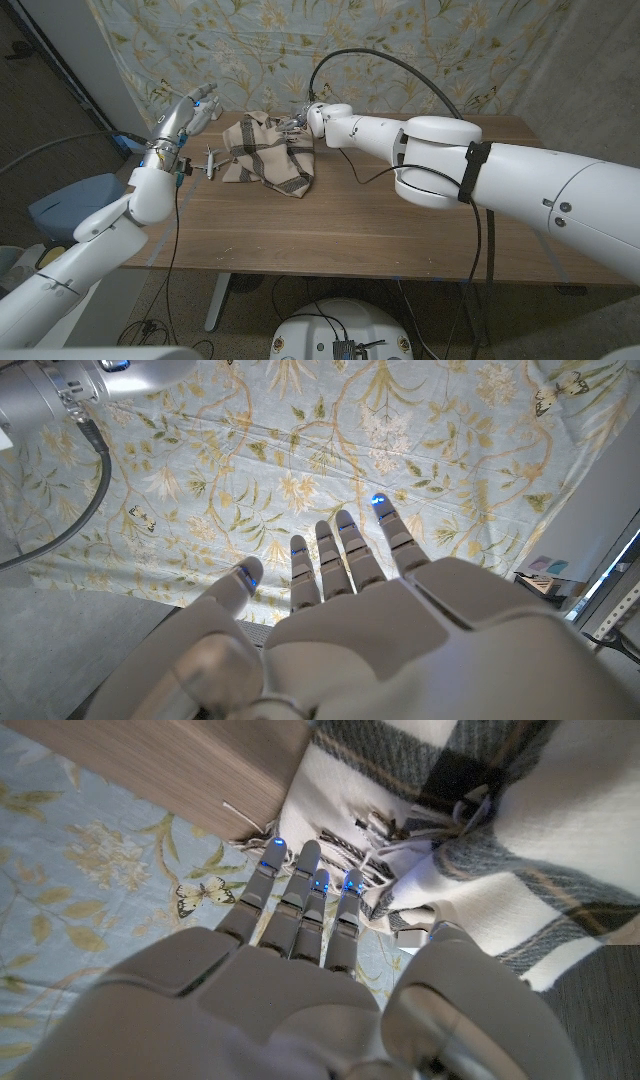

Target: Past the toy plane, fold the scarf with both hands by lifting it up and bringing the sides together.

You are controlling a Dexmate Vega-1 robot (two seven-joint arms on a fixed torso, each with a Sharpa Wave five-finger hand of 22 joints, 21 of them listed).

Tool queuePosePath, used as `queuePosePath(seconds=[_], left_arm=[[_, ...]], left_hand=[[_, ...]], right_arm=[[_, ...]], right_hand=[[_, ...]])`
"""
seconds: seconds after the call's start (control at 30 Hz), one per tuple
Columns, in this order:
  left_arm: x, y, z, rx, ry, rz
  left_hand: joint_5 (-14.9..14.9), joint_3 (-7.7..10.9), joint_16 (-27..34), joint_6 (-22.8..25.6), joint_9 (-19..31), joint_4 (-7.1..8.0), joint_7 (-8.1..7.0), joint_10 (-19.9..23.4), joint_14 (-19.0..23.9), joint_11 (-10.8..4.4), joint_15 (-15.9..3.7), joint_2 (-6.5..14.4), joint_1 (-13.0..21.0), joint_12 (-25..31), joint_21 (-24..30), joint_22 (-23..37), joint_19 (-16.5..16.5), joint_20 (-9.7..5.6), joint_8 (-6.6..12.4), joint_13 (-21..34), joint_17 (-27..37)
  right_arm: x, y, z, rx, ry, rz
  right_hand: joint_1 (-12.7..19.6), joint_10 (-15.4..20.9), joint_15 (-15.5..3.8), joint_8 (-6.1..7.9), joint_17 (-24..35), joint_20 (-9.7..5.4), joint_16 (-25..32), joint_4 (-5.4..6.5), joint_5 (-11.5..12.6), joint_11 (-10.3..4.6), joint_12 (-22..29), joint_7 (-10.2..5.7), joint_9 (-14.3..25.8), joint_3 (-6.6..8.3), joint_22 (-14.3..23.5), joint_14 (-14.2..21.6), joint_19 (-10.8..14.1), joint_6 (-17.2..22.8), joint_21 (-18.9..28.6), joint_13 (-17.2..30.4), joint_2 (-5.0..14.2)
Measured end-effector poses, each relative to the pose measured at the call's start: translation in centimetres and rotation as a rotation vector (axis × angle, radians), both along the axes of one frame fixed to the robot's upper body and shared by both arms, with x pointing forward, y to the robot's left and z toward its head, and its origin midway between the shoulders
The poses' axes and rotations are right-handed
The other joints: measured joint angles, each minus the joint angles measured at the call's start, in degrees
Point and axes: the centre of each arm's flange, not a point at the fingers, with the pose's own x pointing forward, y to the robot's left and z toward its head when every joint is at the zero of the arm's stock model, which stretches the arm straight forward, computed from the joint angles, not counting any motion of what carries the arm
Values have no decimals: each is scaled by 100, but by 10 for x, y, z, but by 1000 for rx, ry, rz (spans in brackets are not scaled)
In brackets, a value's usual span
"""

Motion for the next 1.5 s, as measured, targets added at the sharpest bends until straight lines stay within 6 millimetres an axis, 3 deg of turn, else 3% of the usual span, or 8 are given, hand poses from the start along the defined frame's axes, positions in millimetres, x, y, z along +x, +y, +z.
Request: queuePosePath(seconds=[0.1, 0.33, 0.47, 0.57, 0.63, 0.77, 1.17, 1.5], left_arm=[[2, 0, 1, -3, 2, 4], [7, -1, 0, -8, 9, 7], [8, 0, 1, -13, 12, 6], [9, 1, 0, -18, 15, 5], [10, 1, 0, -23, 18, 4], [11, 2, 0, -29, 19, -4], [17, 0, 4, -33, 17, -41], [14, -2, 13, -55, -21, -143]], left_hand=[[0, 0, 0, -51, 0, -1, 2, 0, 0, 0, 0, 0, 0, 0, 0, 0, 0, 0, 0, 0, 0], [0, 24, 0, -91, 0, -24, 25, -25, 0, 25, 0, 0, 0, 0, 0, 0, 0, 0, -22, 0, 0], [0, 24, 0, -120, 0, -24, -4, -30, 0, 30, 0, 0, 0, 0, 0, 0, 0, 0, -22, 29, 0], [0, 24, 0, -140, 0, -24, 17, -60, 0, 0, 0, 0, 0, 0, 0, 0, 0, 0, -22, 29, 0], [0, 24, 0, -174, 0, -24, 7, -61, 0, 0, 0, 0, 0, 0, 0, 0, 0, 0, -22, 29, 0], [0, 24, 0, -191, 0, -24, 6, -91, 1, 30, 0, 0, 0, 0, 0, 0, 0, 0, -44, 29, 1], [0, 24, 0, -275, 0, -24, 9, -91, 1, 30, 0, 0, 0, -36, 0, -1, -20, -21, -43, 29, 1], [0, -56, 0, -344, 0, -103, 17, -90, 2, 30, -1, -62, -78, -35, 0, -1, -20, -64, -43, 28, 1]], right_arm=[[0, 3, -5, 29, 32, 9], [-4, 14, -16, 57, 75, 33], [-6, 19, -22, 66, 86, 43], [-6, 21, -25, 102, 97, 53], [-6, 21, -27, 124, 106, 57], [-5, 20, -28, 186, 129, 69], [-6, 17, -34, 459, 158, 273], [-26, 23, -33, 507, 79, 531]], right_hand=[[127, 40, 0, 0, 4, 0, 4, -112, 19, 40, 0, 32, 0, 48, 0, 0, 0, 72, -7, 25, -32], [744, 313, -35, 55, 35, -95, 189, -565, 119, -35, 71, 65, 0, 215, -1, 81, 97, 407, -2, 41, 29], [1708, 1015, -62, 274, 174, -273, 622, -1191, 149, -236, 423, 4, 18, 647, -1, 586, 400, 1251, 147, 146, 403], [2595, 1578, -97, 611, 451, -453, 1078, -1561, 121, -467, 831, -65, 169, 1066, 26, 1000, 580, 2033, 308, 341, 586], [2878, 1775, -125, 762, 620, -513, 1290, -1598, 99, -568, 1011, -92, 259, 1184, 26, 1161, 639, 2267, 376, 445, 597], [3087, 1894, -175, 893, 852, -532, 1542, -1608, 56, -668, 1171, -122, 370, 1218, 49, 1326, 658, 2395, 437, 565, 571], [3283, 1743, -164, 948, 933, -585, 1609, -1561, 49, -752, 1194, -161, 518, 1265, 53, 1268, 603, 2309, 521, 719, 613], [3282, 1541, -126, 997, 852, -794, 1300, -1356, 8, -914, 1233, -299, 577, 1307, 52, 960, 394, 2176, 521, 849, 612]])
